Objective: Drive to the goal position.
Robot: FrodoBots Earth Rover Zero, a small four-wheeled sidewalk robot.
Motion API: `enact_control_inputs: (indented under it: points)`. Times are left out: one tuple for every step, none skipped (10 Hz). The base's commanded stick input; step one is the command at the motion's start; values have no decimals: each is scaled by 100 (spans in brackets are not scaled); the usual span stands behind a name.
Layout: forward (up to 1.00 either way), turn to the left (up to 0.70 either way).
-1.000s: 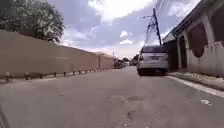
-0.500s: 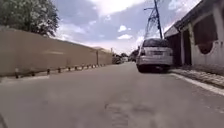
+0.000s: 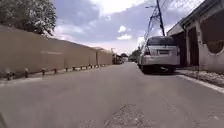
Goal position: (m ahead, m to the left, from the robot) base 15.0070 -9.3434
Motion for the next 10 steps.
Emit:
enact_control_inputs:
  points:
    - [100, 1]
    - [100, 1]
    - [100, 1]
    - [100, 1]
    - [100, 1]
    - [100, 1]
    - [100, 1]
    - [100, 1]
    - [100, 1]
    - [100, 1]
